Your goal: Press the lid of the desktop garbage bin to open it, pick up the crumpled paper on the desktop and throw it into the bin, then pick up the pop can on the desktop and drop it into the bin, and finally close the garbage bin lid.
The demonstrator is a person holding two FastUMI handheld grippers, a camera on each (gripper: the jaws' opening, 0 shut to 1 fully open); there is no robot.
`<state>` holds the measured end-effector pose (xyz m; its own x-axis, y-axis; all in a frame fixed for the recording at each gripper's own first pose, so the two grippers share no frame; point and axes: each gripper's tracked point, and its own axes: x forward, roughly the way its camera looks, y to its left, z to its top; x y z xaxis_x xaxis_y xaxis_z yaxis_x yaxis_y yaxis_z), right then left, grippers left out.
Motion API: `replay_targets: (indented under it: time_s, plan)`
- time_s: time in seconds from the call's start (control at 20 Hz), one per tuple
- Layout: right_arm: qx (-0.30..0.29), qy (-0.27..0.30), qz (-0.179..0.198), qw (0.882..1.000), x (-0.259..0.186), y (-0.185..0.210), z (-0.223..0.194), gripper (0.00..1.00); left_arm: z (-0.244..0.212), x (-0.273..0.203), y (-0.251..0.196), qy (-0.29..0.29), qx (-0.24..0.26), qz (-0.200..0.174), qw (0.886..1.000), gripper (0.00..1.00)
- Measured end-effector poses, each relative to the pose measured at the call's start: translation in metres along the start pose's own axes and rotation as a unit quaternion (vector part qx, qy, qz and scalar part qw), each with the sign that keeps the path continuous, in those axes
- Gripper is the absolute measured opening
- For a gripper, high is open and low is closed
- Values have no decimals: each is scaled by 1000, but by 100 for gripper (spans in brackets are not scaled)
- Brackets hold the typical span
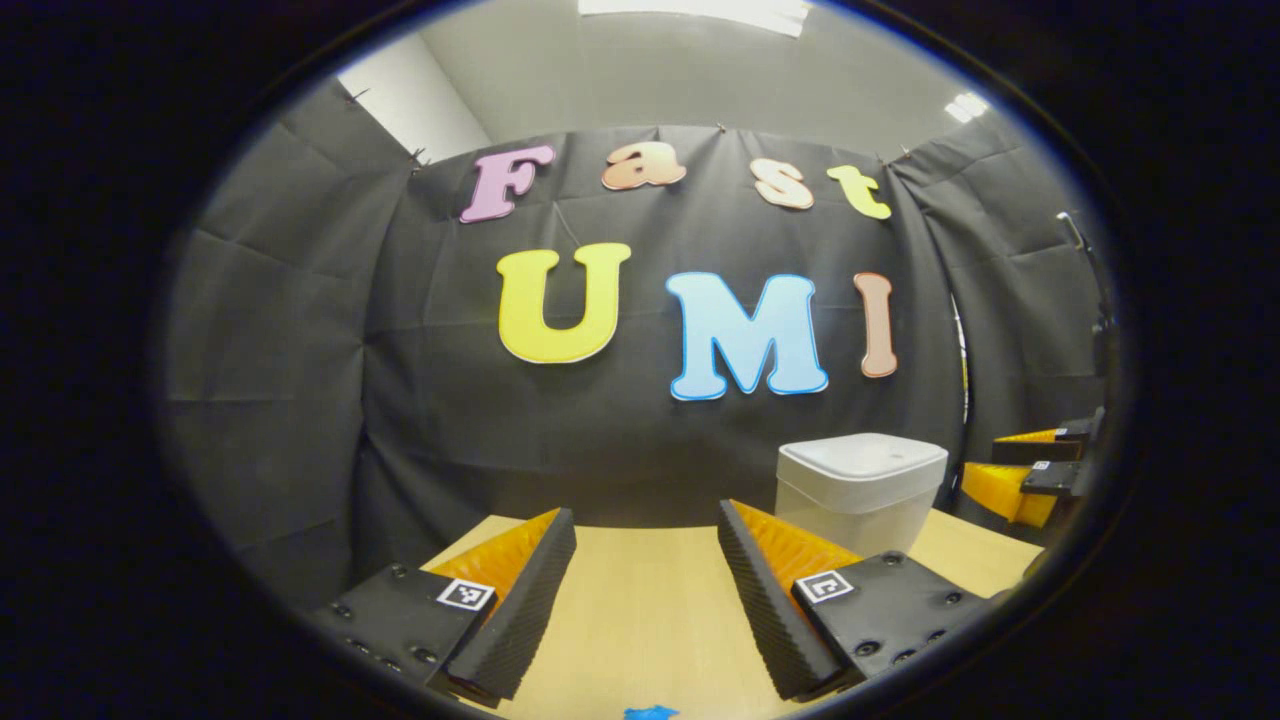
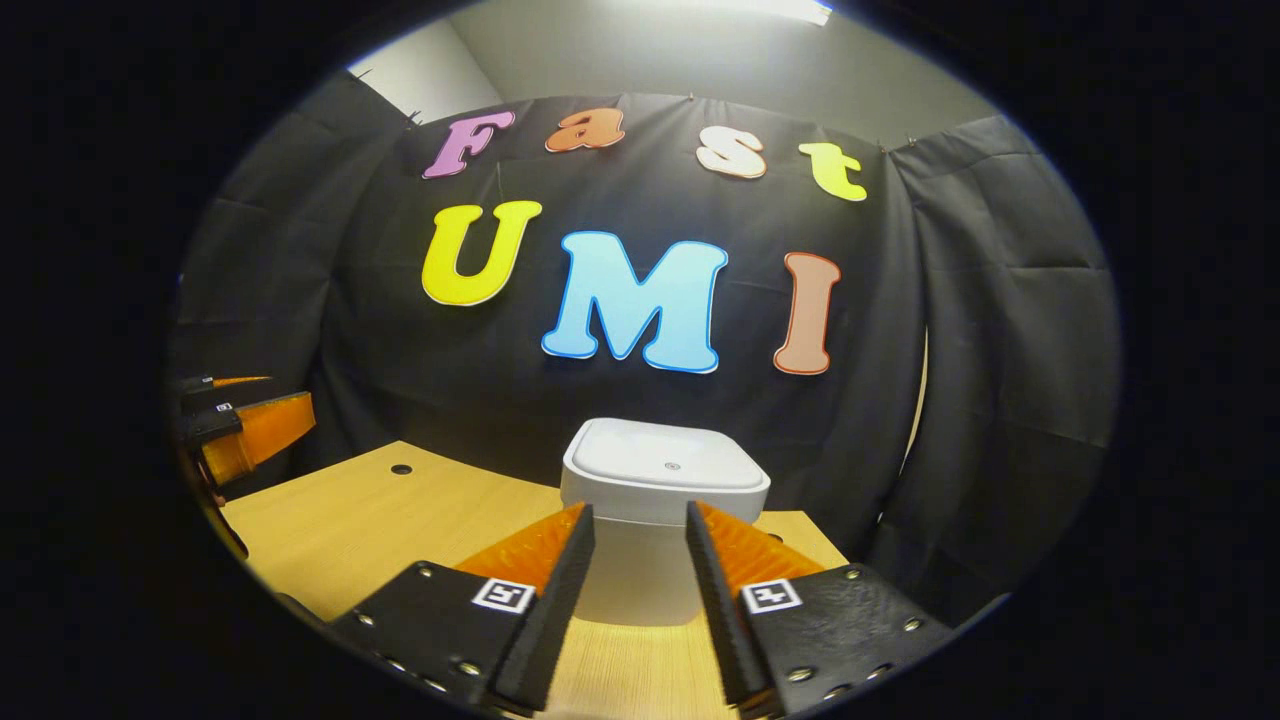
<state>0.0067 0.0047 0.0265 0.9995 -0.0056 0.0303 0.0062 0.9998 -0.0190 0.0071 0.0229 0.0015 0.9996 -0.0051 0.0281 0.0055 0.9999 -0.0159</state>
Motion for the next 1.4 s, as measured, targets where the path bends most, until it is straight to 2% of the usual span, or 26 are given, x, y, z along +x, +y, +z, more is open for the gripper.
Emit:
replay_targets:
  time_s: [0.05,0.15,0.2,0.3,0.35,0.45,0.55,0.6,0.7,0.8,1.0,1.2,1.25,1.35,1.4]
  plan:
    - [0,-1,1,1000,2,1,2,53,1,2,-1,-3,2,-1,1000,94]
    - [6,4,8,1000,8,6,-1,52,1,4,-1,-6,1,-3,1000,94]
    - [6,5,-8,1000,10,1,-3,52,0,4,0,-5,0,-2,1000,94]
    - [13,-2,-14,1000,15,-3,4,24,-1,6,2,-5,-2,1,1000,94]
    - [14,-4,-17,1000,18,-3,7,24,-3,7,3,-4,-2,4,1000,97]
    - [18,-7,-16,1000,24,-4,9,24,-6,10,6,-3,-4,6,1000,97]
    - [25,3,-45,999,39,-25,2,24,-6,13,9,-1,-1,9,1000,94]
    - [41,4,-37,998,32,-17,8,2,-5,13,10,0,1,11,1000,94]
    - [66,4,-30,997,44,-20,9,2,-8,15,12,4,1,14,1000,97]
    - [66,1,-23,998,55,-25,13,2,-12,16,11,8,-3,13,1000,94]
    - [48,-6,-25,999,73,-36,21,1,-13,19,11,7,-6,19,1000,94]
    - [23,2,-2,1000,101,-30,18,1,-12,19,14,6,-6,27,1000,93]
    - [16,3,-1,1000,107,-31,17,1,-12,18,17,6,-4,31,1000,97]
    - [7,7,3,1000,119,-31,15,1,-11,13,22,7,-3,38,999,97]
    - [4,12,5,1000,125,-30,10,1,-13,11,23,9,-5,42,999,94]
